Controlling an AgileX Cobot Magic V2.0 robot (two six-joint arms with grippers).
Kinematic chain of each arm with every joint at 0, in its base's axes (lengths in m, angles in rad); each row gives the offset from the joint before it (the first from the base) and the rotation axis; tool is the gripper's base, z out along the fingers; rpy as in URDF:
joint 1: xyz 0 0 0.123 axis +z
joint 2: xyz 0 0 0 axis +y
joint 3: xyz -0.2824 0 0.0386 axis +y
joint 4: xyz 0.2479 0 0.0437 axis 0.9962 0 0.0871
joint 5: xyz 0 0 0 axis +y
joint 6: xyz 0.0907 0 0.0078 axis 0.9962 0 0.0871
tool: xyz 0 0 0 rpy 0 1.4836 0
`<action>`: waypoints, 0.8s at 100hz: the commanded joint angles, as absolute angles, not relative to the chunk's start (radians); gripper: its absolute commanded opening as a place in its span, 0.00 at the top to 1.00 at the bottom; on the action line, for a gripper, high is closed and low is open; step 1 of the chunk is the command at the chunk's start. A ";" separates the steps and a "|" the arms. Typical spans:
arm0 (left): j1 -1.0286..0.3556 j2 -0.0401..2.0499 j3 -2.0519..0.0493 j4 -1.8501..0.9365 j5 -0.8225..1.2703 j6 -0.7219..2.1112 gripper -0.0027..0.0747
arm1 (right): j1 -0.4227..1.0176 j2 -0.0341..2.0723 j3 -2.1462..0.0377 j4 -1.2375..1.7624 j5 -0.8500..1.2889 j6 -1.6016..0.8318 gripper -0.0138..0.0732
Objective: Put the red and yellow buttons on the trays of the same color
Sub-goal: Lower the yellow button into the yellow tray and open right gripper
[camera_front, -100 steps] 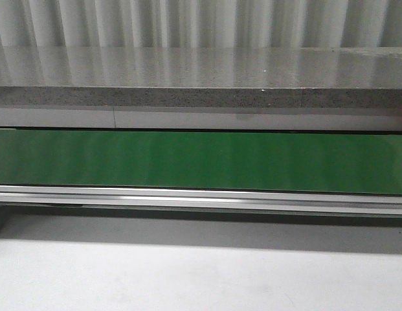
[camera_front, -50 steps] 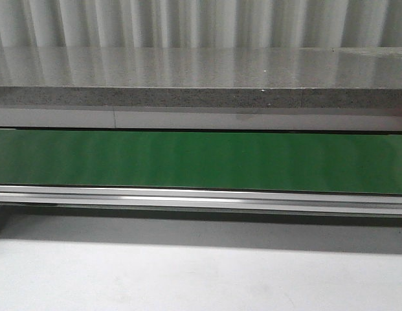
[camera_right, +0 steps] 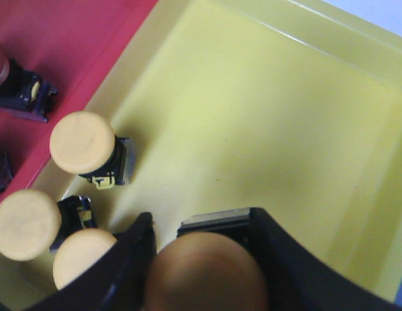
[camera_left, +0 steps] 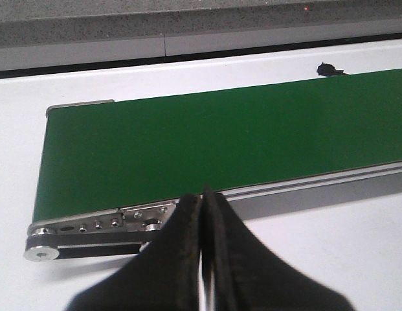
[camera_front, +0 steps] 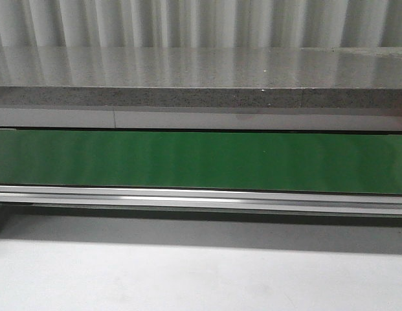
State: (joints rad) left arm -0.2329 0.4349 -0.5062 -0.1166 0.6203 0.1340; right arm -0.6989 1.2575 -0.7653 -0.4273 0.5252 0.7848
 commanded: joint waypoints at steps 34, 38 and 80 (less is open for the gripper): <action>-0.240 0.438 -0.530 -0.135 0.549 0.132 0.99 | -0.714 1.458 -0.787 -0.461 0.358 0.918 0.84; -0.240 0.438 -0.530 -0.135 0.549 0.132 0.99 | -0.714 1.468 -0.787 -0.461 0.355 0.918 0.84; -0.240 0.438 -0.530 -0.135 0.549 0.132 0.99 | -0.714 1.453 -0.786 -0.470 0.355 0.918 0.29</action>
State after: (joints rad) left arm -0.2329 0.4349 -0.5062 -0.1166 0.6203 0.1340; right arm -0.7055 1.5085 -0.7653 -0.4381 0.3900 0.9128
